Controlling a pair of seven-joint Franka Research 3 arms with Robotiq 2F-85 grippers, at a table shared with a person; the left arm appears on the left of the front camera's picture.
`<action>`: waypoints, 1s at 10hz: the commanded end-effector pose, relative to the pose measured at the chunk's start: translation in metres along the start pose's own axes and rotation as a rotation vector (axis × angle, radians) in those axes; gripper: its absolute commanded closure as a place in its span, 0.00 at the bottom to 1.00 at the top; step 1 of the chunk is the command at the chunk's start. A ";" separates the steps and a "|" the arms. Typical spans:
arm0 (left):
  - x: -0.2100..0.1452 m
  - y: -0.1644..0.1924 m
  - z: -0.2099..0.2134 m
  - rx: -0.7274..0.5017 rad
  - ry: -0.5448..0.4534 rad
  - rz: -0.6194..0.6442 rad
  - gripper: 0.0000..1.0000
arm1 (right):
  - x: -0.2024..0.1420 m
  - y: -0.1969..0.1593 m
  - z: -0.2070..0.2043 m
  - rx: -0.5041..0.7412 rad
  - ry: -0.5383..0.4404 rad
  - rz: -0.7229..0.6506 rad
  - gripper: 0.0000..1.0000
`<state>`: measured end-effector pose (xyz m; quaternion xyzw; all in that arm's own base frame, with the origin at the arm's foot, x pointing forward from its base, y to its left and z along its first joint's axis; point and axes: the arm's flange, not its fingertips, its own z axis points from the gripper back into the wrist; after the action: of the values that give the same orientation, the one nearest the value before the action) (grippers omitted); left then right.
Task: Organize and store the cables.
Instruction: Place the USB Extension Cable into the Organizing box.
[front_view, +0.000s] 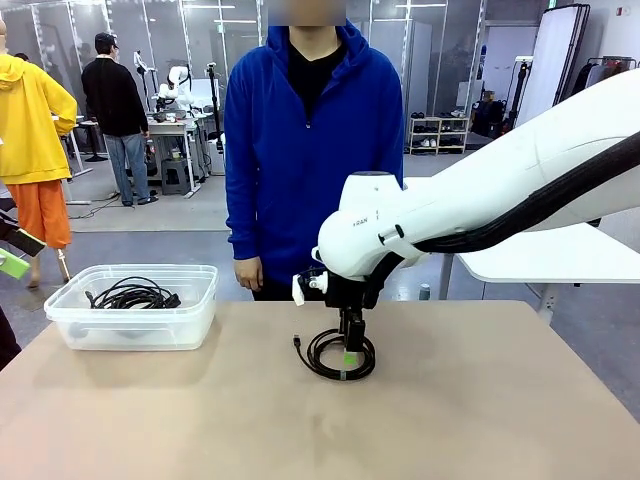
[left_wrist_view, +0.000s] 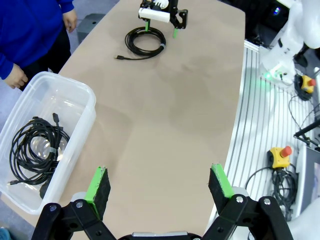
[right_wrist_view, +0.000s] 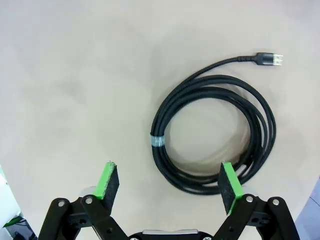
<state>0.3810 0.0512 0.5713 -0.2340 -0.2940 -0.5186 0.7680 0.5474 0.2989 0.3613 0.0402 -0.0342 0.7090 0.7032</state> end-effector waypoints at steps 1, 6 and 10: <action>0.000 -0.001 0.001 0.006 0.010 -0.002 0.00 | -0.026 0.022 0.014 -0.045 -0.052 0.019 0.00; 0.074 0.001 -0.047 -0.071 0.152 -0.144 0.00 | -0.108 0.055 0.091 -0.226 -0.178 -0.136 0.00; 0.148 -0.014 -0.117 -0.162 0.336 -0.258 0.00 | -0.237 0.082 0.138 -0.296 -0.381 -0.366 0.00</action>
<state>0.4233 -0.1162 0.5843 -0.1724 -0.1694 -0.6521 0.7185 0.4797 0.0726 0.4811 0.0527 -0.2348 0.5487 0.8007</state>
